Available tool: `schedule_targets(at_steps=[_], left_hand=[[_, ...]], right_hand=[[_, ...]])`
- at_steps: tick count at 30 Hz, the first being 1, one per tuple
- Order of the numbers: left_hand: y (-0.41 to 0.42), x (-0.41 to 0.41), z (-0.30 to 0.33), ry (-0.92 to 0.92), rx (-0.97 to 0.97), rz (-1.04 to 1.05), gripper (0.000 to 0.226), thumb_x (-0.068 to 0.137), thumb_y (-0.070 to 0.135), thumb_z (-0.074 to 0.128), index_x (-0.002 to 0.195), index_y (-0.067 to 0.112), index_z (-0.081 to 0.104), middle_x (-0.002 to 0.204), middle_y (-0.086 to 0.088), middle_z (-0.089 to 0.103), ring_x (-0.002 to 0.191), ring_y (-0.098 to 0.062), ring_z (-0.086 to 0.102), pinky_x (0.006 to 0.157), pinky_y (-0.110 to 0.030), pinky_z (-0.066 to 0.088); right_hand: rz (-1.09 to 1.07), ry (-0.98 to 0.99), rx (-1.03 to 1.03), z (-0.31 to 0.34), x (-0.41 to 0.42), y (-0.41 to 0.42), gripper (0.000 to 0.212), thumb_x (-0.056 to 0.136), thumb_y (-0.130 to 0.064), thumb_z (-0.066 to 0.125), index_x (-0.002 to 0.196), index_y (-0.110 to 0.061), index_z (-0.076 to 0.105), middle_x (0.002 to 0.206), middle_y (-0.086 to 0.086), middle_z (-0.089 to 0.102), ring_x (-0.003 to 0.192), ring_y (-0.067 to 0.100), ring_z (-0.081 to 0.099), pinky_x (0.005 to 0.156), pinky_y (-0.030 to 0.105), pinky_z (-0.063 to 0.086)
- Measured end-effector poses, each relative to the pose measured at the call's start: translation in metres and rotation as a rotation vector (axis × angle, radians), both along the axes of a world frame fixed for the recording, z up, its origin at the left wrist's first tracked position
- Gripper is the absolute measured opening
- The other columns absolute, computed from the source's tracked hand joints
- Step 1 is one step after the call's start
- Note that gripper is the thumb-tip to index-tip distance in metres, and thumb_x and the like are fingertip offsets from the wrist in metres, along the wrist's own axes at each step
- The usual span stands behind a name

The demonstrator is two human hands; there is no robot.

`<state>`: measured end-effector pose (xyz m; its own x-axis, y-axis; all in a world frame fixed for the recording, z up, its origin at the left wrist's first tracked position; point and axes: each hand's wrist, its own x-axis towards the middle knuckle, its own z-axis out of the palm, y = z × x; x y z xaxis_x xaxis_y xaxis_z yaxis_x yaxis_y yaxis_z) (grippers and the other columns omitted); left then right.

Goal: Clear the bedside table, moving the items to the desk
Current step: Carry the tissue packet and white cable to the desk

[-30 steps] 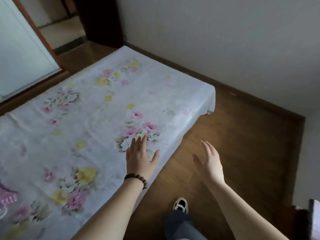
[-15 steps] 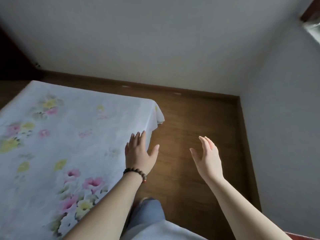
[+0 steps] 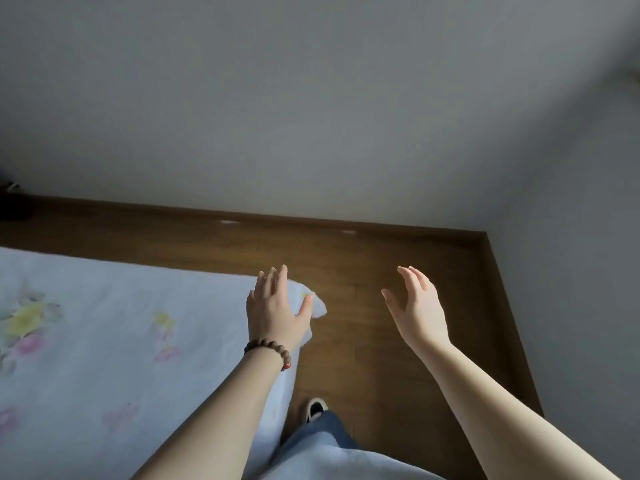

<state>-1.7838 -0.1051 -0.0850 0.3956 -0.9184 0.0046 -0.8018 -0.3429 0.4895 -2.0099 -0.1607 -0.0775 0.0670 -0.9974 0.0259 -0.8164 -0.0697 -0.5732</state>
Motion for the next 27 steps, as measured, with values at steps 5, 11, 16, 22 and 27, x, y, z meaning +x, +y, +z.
schedule_targets(at_steps=[5, 11, 16, 22, 27], left_hand=[[-0.100, 0.042, 0.013, 0.034, -0.019, 0.041, 0.070, 0.089, 0.051, 0.054, 0.146, 0.017, 0.034, 0.154, -0.007, 0.034, 0.146, -0.025, 0.019, 0.116, -0.047, 0.024], [-0.200, 0.082, 0.007, 0.032, -0.012, 0.120, 0.071, 0.088, 0.052, 0.054, 0.146, 0.017, 0.035, 0.153, -0.009, 0.035, 0.145, -0.026, 0.021, 0.115, -0.048, 0.026], [-0.296, 0.116, -0.008, 0.066, -0.022, 0.262, 0.072, 0.088, 0.052, 0.054, 0.147, 0.017, 0.033, 0.154, -0.009, 0.033, 0.146, -0.026, 0.019, 0.116, -0.047, 0.024], [-0.423, 0.157, -0.003, 0.071, 0.012, 0.480, 0.075, 0.089, 0.057, 0.048, 0.150, 0.019, 0.025, 0.158, -0.006, 0.024, 0.147, -0.023, 0.013, 0.117, -0.044, 0.020], [-0.487, 0.191, 0.011, 0.088, 0.036, 0.662, 0.074, 0.090, 0.057, 0.047, 0.149, 0.020, 0.023, 0.158, -0.005, 0.024, 0.147, -0.023, 0.015, 0.117, -0.046, 0.024]], right_hand=[[0.019, -0.012, -0.025, 0.014, 0.044, -0.102, 0.052, 0.090, -0.037, 0.058, 0.135, -0.015, 0.044, 0.143, 0.006, 0.043, 0.134, 0.022, 0.036, 0.106, 0.039, 0.038], [0.079, -0.007, 0.014, 0.008, 0.088, -0.218, 0.053, 0.090, -0.038, 0.056, 0.137, -0.017, 0.042, 0.144, 0.006, 0.041, 0.135, 0.022, 0.034, 0.107, 0.040, 0.037], [0.164, -0.035, 0.023, -0.002, 0.127, -0.344, 0.051, 0.090, -0.037, 0.056, 0.136, -0.017, 0.043, 0.143, 0.005, 0.042, 0.134, 0.022, 0.035, 0.107, 0.040, 0.037], [0.412, 0.020, 0.061, 0.003, 0.185, -0.513, 0.052, 0.092, -0.040, 0.052, 0.138, -0.021, 0.039, 0.146, 0.002, 0.037, 0.132, 0.022, 0.036, 0.105, 0.043, 0.039], [0.591, 0.066, 0.077, 0.009, 0.248, -0.598, 0.053, 0.094, -0.041, 0.048, 0.140, -0.019, 0.036, 0.149, 0.004, 0.034, 0.136, 0.022, 0.031, 0.111, 0.041, 0.031]])
